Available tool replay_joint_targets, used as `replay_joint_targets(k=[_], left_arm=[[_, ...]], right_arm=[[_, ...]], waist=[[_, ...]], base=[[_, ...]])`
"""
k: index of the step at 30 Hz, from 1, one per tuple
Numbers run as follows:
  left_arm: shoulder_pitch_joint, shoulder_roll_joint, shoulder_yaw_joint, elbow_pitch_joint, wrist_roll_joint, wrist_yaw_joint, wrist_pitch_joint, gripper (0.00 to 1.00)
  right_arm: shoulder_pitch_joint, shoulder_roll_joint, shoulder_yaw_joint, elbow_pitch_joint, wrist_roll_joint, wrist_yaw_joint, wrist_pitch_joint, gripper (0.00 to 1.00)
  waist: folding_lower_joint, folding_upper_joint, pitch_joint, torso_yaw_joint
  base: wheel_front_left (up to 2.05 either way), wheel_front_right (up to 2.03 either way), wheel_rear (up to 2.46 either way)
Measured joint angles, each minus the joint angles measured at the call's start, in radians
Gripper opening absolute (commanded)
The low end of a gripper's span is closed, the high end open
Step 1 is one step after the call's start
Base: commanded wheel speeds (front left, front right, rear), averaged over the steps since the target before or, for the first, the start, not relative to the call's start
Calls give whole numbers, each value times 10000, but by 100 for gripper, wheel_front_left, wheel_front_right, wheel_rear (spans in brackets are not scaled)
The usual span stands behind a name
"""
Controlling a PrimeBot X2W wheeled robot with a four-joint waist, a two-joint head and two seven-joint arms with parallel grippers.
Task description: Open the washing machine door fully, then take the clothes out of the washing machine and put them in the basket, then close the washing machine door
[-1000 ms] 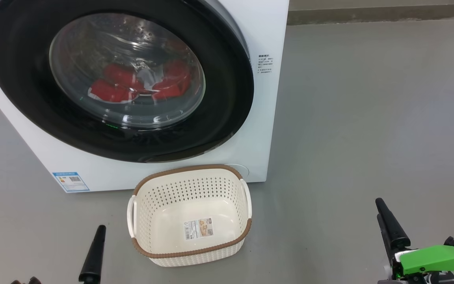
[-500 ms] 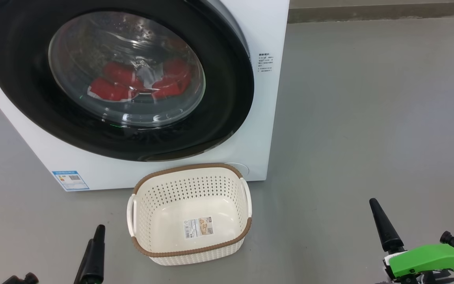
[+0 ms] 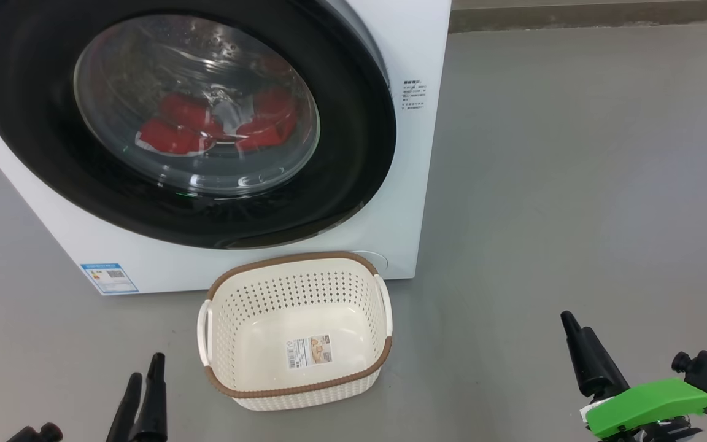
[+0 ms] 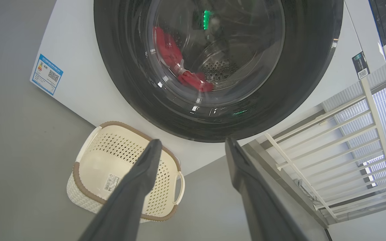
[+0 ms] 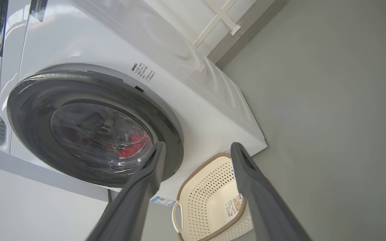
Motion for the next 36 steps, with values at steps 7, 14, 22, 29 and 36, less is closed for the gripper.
replay_joint_targets(k=[7,14,22,29,36], left_arm=[[67,2,-4,-134,945,44,-244,100],[77,2,-36,-219,1929,98,-430,100],[93,4,-50,-318,2803,142,-608,100],[261,6,-69,-433,3647,144,-821,100],[296,8,-75,-518,4435,144,-1005,100]], right_arm=[[0,-36,161,-25,-999,0,-184,100],[-1,-44,234,-69,-1708,0,-357,100],[-2,-130,401,-77,-2397,0,-537,100],[-3,-155,504,-96,-3068,0,-750,100],[-2,-155,512,-140,-3716,0,-965,100]], waist=[[0,0,50,12],[0,0,92,17],[0,0,107,12],[0,0,73,-1],[0,0,68,-4]], base=[[0,0,0],[0,0,0],[0,0,0],[0,0,0],[0,0,0]])
